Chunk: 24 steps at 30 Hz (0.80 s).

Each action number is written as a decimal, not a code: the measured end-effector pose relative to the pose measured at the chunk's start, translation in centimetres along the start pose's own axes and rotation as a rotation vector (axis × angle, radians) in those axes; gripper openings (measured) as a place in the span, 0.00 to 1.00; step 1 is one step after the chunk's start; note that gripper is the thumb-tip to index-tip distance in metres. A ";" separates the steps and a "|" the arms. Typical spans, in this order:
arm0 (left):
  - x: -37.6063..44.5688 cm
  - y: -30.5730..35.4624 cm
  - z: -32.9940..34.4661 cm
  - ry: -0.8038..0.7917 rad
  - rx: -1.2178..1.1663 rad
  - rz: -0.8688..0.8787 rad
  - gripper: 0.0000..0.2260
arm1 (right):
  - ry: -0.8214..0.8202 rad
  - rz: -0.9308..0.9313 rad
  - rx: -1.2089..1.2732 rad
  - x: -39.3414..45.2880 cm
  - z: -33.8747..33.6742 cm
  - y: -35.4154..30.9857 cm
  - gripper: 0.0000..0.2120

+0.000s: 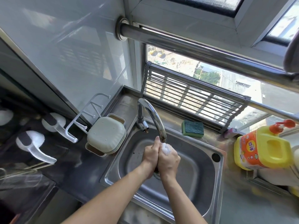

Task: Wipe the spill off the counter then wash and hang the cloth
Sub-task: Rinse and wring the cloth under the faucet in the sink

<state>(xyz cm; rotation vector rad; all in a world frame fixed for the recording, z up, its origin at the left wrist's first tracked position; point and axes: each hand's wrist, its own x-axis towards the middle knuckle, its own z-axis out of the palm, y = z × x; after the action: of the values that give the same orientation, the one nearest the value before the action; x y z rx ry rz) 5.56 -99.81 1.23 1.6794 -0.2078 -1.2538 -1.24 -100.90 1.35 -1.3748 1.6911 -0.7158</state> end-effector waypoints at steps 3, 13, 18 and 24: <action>-0.1 -0.3 -0.2 -0.088 0.035 0.015 0.26 | -0.032 0.101 -0.046 0.7 -0.3 -0.1 0.18; 1.4 -0.9 -3.7 -0.324 0.246 -0.050 0.21 | 0.014 0.829 0.955 3.3 -2.0 0.1 0.17; 1.7 -0.6 -4.2 -0.135 0.278 -0.060 0.07 | -0.050 0.787 0.901 3.0 -1.6 0.4 0.16; 2.4 -0.8 -3.9 -0.070 0.131 -0.024 0.06 | -0.211 0.680 0.561 2.7 -1.2 -0.2 0.14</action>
<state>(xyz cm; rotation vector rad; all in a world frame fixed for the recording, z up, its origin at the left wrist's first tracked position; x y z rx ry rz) 9.53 -98.62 -0.99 1.7544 -0.3191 -1.3426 -2.40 -103.63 1.46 -0.4224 1.4925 -0.5548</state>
